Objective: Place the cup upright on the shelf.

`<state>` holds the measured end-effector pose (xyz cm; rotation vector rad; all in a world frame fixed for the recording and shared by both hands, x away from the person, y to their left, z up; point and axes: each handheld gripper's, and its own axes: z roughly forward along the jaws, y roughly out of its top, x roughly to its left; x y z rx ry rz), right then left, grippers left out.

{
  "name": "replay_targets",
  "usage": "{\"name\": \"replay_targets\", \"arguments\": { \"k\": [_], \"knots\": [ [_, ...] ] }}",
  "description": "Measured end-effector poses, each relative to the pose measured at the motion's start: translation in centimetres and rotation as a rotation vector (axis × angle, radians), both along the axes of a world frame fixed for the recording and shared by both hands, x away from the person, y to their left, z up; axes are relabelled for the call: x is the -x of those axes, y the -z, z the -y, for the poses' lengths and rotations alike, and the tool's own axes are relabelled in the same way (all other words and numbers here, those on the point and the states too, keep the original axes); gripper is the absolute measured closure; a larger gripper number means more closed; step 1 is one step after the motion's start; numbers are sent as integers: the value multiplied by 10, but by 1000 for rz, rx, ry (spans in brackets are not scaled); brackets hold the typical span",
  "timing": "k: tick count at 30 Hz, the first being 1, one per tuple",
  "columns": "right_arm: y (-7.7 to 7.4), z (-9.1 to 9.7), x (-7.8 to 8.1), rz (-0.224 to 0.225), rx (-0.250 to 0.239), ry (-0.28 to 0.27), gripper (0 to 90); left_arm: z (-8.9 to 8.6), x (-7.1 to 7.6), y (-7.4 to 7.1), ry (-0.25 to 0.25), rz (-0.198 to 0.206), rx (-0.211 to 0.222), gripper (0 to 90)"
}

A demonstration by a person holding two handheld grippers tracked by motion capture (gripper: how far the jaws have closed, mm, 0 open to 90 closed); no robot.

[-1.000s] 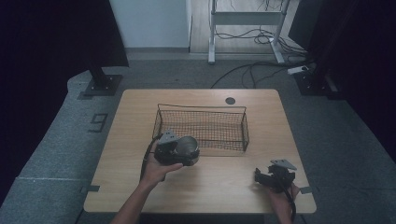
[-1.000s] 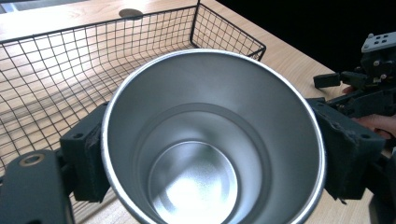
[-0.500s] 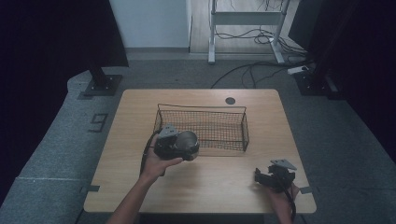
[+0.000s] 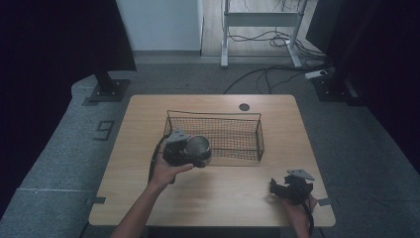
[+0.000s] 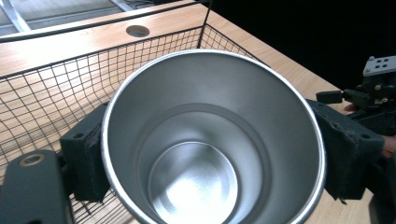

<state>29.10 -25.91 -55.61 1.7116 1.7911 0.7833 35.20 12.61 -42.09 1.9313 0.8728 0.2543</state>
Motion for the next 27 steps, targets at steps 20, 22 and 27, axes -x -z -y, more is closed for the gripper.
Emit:
{"name": "replay_targets", "arguments": {
  "k": [20,22,27],
  "knots": [
    [0,0,0,-2,2,-4,50,1,-19,-9,-10,-11,-18,144],
    [0,0,0,-2,2,-4,50,1,-21,-9,-13,-10,-22,144],
    [0,0,0,-3,3,-5,50,2,-25,-11,-20,-11,-16,144]
  ]
}}
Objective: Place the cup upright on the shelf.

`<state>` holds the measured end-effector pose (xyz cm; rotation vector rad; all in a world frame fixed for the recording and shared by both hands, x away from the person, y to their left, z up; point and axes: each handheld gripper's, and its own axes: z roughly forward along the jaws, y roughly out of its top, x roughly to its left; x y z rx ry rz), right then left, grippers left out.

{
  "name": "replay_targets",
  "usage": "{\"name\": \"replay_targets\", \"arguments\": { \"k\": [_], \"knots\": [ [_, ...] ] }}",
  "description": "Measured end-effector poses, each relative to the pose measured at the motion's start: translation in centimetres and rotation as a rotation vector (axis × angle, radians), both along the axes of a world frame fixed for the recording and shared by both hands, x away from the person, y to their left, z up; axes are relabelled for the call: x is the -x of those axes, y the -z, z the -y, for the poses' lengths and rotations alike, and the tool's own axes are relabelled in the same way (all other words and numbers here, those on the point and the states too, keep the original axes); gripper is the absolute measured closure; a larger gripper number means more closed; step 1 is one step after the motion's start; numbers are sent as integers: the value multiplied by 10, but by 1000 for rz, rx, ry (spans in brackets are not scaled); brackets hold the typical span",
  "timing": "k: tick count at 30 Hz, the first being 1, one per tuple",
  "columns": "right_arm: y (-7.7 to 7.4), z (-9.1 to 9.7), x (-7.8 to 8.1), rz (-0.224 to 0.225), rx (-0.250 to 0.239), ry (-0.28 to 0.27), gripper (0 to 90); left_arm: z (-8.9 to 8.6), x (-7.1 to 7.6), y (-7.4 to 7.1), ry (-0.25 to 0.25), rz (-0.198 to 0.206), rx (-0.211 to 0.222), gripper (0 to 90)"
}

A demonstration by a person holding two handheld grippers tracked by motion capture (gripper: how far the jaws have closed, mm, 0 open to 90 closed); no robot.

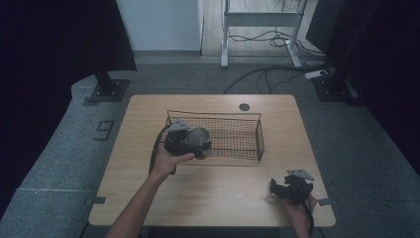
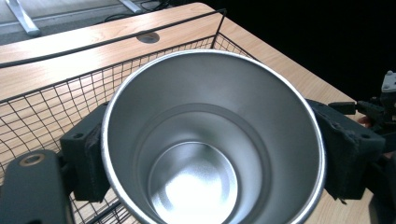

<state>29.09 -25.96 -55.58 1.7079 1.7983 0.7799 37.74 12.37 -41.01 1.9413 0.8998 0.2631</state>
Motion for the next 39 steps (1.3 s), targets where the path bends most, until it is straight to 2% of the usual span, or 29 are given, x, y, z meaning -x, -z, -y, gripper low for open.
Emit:
{"name": "replay_targets", "arguments": {
  "k": [24,39],
  "knots": [
    [1,0,0,6,0,1,50,2,-24,-5,-12,-23,-19,144],
    [0,0,0,5,-1,2,50,2,-38,-6,-24,-38,-14,144]
  ]
}}
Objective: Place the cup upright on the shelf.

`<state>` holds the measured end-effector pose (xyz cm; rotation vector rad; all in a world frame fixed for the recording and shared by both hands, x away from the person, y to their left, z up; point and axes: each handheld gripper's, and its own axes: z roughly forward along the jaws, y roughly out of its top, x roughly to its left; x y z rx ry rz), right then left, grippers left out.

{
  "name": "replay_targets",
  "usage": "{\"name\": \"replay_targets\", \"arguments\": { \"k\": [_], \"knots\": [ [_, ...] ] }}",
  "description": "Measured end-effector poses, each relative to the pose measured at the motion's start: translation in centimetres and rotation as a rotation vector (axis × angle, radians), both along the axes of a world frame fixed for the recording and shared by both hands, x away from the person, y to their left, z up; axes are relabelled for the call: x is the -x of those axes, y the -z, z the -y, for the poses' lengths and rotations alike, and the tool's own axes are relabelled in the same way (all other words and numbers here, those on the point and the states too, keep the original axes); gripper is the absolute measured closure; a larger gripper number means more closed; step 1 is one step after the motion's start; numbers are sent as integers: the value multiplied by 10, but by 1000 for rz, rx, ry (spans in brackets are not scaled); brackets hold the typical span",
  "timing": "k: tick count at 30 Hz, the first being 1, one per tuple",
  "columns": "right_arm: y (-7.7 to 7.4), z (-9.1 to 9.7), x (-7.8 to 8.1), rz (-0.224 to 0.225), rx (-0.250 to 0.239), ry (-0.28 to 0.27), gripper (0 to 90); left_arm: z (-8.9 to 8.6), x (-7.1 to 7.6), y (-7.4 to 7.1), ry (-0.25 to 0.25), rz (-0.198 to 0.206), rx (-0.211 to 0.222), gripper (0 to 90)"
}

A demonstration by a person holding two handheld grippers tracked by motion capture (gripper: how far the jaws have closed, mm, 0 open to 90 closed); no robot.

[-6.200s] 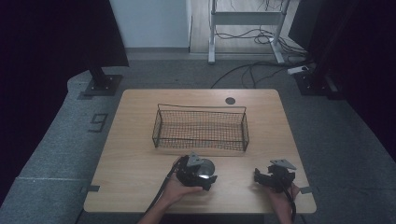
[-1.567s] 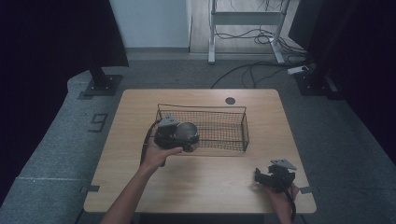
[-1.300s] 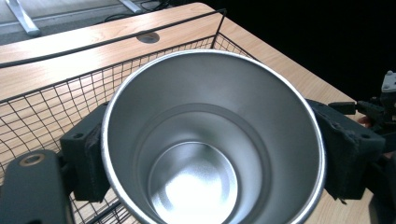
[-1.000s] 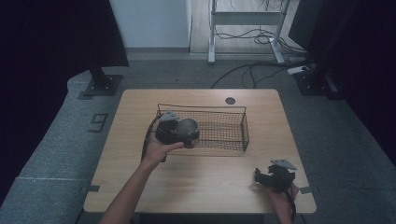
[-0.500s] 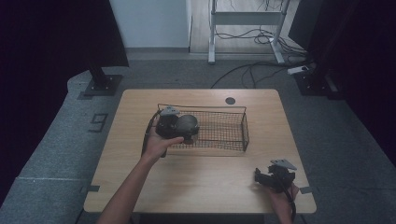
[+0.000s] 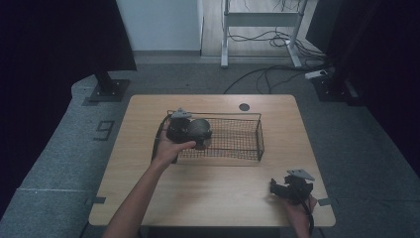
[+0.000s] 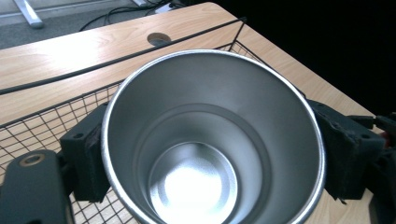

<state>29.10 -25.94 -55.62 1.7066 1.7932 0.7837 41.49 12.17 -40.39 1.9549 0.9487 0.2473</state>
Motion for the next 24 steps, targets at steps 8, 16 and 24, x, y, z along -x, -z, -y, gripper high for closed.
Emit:
{"name": "replay_targets", "arguments": {
  "k": [8,16,24],
  "knots": [
    [0,0,0,0,0,0,50,-2,-10,-1,-11,-3,-7,144],
    [0,0,0,0,0,0,50,-1,-19,4,-29,-7,-41,144],
    [0,0,0,0,0,0,50,4,-28,13,-35,-12,-59,144]
  ]
}}
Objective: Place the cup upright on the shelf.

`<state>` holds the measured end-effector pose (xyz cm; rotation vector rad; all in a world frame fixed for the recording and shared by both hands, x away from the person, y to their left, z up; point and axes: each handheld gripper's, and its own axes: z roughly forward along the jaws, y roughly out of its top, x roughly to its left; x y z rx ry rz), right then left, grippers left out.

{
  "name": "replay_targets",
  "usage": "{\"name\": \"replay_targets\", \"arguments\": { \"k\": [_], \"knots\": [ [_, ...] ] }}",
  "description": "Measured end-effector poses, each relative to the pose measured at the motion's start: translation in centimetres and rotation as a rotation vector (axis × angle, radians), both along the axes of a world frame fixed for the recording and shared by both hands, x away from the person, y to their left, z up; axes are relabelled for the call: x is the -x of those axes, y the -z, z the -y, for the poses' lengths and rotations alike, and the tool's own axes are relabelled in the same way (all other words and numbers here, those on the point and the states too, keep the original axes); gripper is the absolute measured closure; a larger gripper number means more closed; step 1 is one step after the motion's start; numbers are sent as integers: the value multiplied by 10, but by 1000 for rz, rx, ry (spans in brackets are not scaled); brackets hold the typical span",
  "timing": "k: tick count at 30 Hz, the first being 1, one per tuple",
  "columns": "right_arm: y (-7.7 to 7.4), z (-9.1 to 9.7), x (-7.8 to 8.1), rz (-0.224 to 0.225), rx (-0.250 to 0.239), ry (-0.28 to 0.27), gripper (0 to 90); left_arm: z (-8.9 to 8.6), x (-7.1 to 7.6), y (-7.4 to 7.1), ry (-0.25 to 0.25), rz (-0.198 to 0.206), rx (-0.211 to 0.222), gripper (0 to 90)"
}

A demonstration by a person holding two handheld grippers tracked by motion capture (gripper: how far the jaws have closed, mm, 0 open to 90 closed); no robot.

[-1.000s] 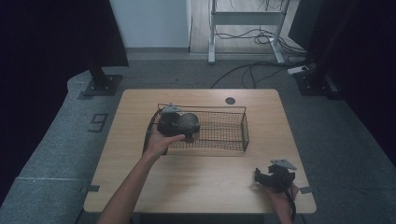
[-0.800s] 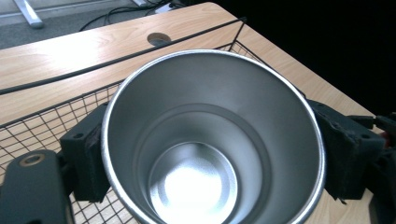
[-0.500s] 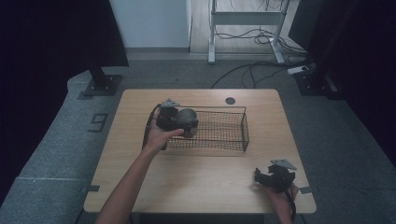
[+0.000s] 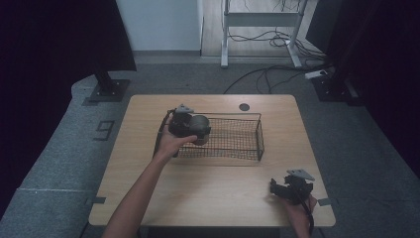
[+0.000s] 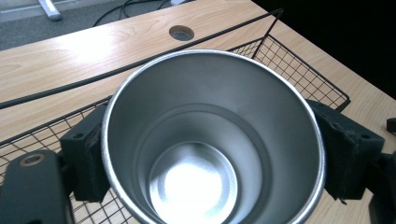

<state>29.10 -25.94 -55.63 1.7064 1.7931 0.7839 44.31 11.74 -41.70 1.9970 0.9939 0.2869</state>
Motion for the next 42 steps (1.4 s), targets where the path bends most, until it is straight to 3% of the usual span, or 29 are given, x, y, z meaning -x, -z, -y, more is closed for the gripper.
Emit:
{"name": "replay_targets", "arguments": {
  "k": [14,35,42],
  "knots": [
    [0,0,0,0,0,0,50,8,-18,22,-19,-40,-8,144],
    [0,0,0,0,0,0,50,22,-31,48,-38,-106,-73,143],
    [0,0,0,0,0,0,50,23,-35,52,-48,-138,-70,143]
  ]
}}
